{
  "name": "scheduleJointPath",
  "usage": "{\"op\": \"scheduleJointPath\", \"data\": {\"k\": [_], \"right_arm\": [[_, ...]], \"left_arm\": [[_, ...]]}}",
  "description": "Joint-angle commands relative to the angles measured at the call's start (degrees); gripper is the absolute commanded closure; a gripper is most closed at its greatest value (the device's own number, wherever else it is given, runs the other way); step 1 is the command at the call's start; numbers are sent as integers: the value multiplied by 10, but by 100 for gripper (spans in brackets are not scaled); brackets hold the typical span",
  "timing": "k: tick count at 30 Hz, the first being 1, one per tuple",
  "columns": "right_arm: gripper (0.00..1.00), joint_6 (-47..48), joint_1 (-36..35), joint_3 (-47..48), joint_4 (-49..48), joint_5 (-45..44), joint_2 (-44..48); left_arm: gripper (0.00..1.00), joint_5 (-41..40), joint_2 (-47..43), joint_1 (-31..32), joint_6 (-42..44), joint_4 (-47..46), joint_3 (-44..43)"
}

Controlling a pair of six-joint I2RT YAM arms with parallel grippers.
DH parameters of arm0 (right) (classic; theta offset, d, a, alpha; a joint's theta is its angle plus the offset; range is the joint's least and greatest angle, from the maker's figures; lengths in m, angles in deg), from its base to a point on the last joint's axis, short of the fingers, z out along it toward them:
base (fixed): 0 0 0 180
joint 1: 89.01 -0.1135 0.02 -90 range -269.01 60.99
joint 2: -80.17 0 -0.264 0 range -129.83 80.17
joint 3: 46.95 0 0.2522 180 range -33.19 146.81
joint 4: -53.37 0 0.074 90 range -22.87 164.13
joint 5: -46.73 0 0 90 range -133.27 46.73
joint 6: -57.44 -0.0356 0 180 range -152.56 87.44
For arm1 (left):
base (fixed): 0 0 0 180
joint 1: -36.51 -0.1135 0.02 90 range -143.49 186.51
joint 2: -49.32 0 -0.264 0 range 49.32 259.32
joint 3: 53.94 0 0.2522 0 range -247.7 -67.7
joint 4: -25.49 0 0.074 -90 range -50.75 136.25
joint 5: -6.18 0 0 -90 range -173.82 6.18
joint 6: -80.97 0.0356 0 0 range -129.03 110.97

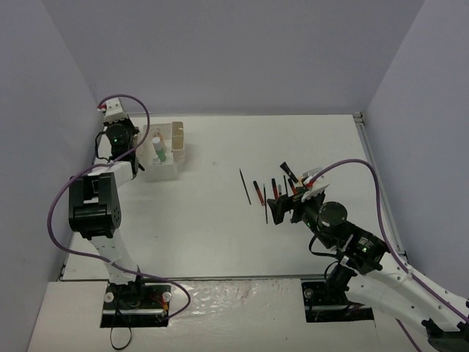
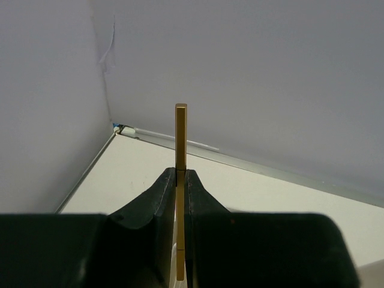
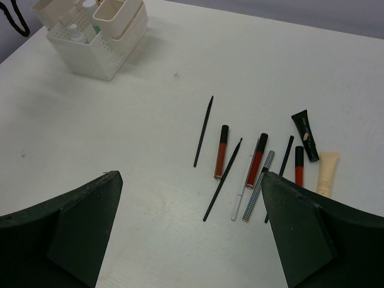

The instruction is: Organize the makeup

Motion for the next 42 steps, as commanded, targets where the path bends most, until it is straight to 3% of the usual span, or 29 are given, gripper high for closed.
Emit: {"op": "scheduleJointPath", "data": {"k": [1, 5, 14, 16, 21, 23, 26, 33, 36, 42], "right_arm": [[2, 8, 0, 5, -47, 0, -15], [2, 8, 0, 3, -49, 2, -16], [2, 9, 0, 7, -49, -1, -20], [2, 4, 0, 15, -40, -5, -35], [3, -18, 0, 52, -18, -10, -99], [3, -34, 1, 68, -7, -11, -133], [3, -52, 1, 91, -4, -10, -190], [8, -110, 12, 125, -4, -6, -321], [11, -132, 33, 129, -4, 8, -358], [20, -176, 81, 115, -4, 14, -412]], "left_arm": [[86, 11, -28, -5, -10, -74, -5], [71, 12, -35, -5, -11, -69, 4], [61, 0, -76, -5, -17, -50, 28], [53, -17, -106, -4, -29, -17, 31], [39, -31, -199, 2, -57, 119, 18], [27, -34, -253, 9, -67, 203, 11], [19, -37, -313, 19, -86, 297, -7], [4, 5, -406, 50, -137, 654, -79], [3, 61, -432, 68, -146, 761, -81], [3, 134, -473, 109, -132, 849, -31]]}}
